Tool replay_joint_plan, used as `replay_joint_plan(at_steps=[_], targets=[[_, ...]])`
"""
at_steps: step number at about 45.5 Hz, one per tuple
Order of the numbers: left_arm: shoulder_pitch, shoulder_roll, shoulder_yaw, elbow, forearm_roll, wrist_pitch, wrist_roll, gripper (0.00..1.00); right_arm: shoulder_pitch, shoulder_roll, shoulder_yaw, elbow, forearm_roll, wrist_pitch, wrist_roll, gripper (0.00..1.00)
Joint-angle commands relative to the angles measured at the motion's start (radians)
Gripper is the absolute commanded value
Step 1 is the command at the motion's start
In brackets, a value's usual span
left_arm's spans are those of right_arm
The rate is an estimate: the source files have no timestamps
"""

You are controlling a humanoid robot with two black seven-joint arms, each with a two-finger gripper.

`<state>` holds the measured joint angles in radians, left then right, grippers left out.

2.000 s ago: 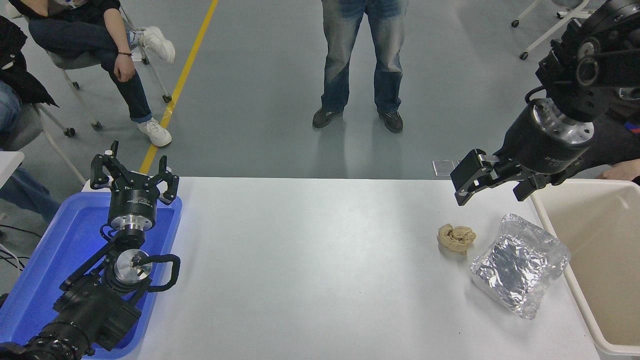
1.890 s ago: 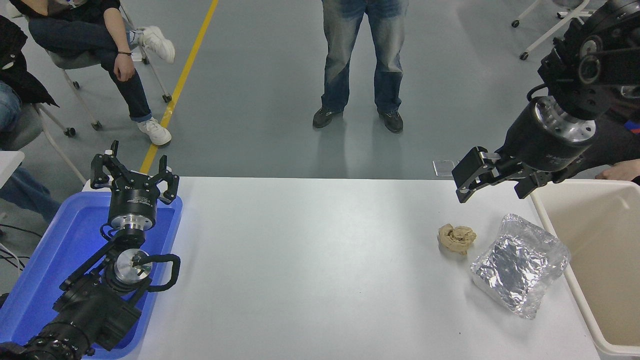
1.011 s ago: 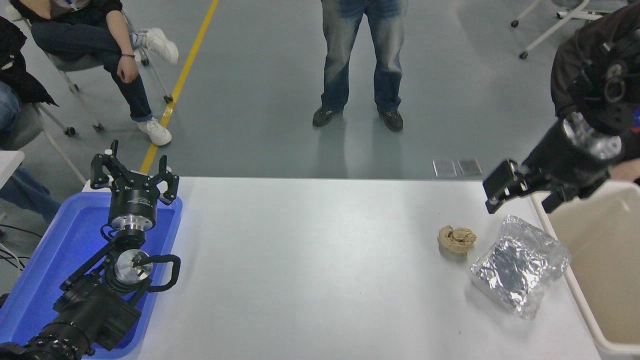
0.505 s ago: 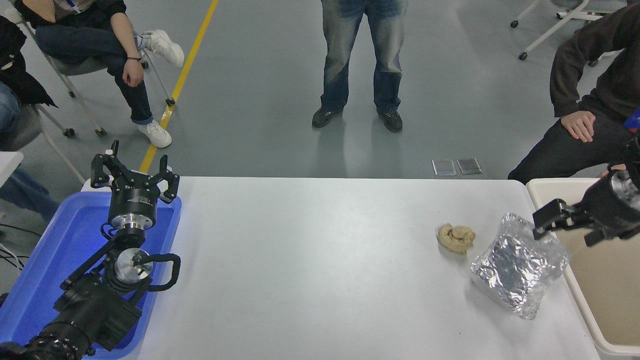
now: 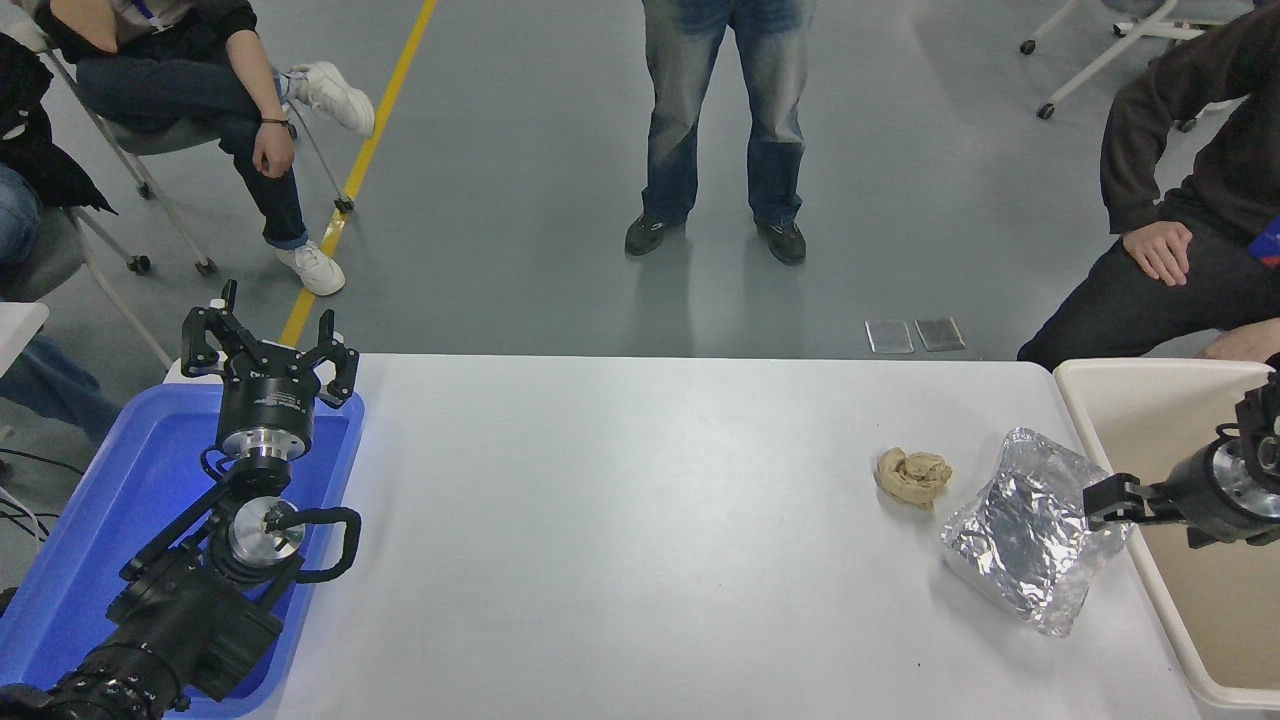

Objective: Pick up foil plate and place in dustbin

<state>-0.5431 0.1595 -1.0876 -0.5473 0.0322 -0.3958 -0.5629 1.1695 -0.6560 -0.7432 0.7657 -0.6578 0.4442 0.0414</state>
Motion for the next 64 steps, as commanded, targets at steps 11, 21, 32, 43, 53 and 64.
replay_joint_plan(at_steps=[11, 21, 32, 43, 53, 64], targets=[[0.000, 0.000, 0.000, 0.000, 0.000, 0.000, 0.000, 0.99, -0.180, 0.065, 0.151, -0.086, 0.003, -0.096, -0.057, 0.95], [0.000, 0.000, 0.000, 0.000, 0.000, 0.000, 0.000, 0.99, -0.189, 0.081, 0.151, -0.102, 0.007, -0.104, -0.057, 0.48], [0.000, 0.000, 0.000, 0.000, 0.000, 0.000, 0.000, 0.99, -0.189, 0.081, 0.153, -0.105, 0.009, -0.104, -0.052, 0.00], [0.000, 0.000, 0.000, 0.000, 0.000, 0.000, 0.000, 0.99, -0.174, 0.075, 0.156, -0.089, 0.010, -0.094, -0.051, 0.00], [-0.001, 0.000, 0.000, 0.000, 0.000, 0.000, 0.000, 0.99, -0.082, -0.026, 0.144, 0.003, 0.007, -0.073, -0.048, 0.00], [-0.002, 0.000, 0.000, 0.000, 0.000, 0.000, 0.001, 0.99, 0.238, -0.184, -0.040, 0.234, -0.006, -0.013, -0.049, 0.00]])
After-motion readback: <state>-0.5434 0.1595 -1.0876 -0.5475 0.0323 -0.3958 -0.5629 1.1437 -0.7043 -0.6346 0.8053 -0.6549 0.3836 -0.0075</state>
